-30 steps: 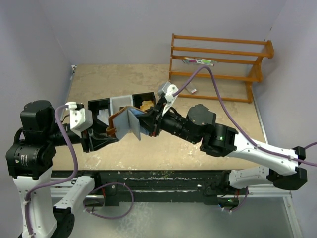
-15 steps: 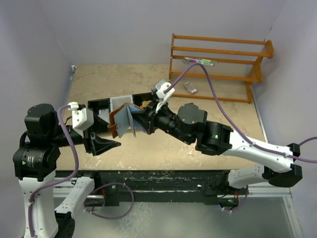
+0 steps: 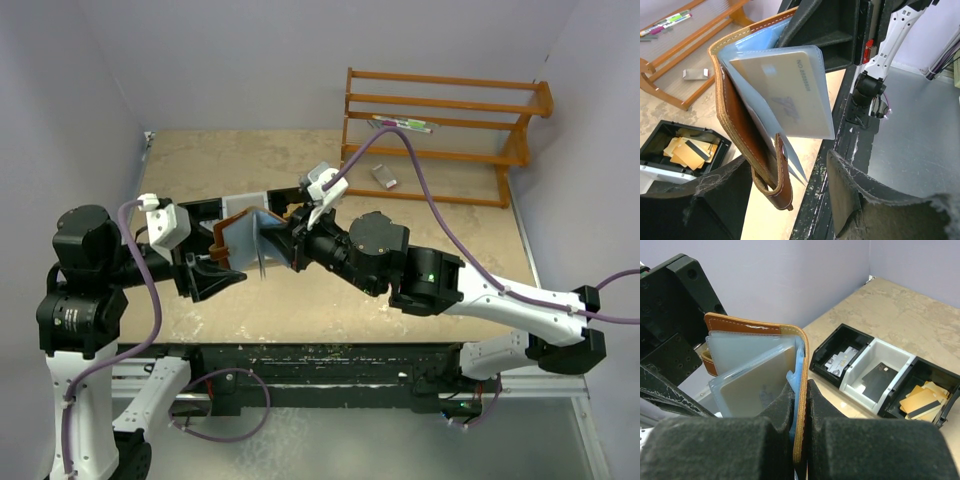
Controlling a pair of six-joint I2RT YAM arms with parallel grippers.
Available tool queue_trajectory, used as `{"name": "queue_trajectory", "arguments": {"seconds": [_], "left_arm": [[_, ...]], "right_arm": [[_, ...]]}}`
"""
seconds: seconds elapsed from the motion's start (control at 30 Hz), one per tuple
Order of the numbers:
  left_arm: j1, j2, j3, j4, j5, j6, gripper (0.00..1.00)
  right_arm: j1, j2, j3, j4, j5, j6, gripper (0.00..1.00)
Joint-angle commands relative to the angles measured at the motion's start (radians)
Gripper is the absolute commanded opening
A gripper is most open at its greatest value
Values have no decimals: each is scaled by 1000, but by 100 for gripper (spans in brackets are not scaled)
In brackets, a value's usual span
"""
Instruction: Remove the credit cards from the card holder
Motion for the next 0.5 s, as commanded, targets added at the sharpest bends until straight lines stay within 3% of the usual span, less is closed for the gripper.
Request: {"name": "queue_trajectory", "arguments": {"seconds": [0.0, 0.1, 0.47], "left_arm": [[-2, -1, -6, 66, 5, -39, 62], [-3, 3, -15, 68, 35, -50, 68], [-2, 8, -45, 132, 60, -94, 69]], "right_arm": [[6, -18, 38, 68, 37, 7, 0], [6, -20, 39, 72, 39, 9, 0], [10, -4, 58, 67, 86, 25, 0]]}}
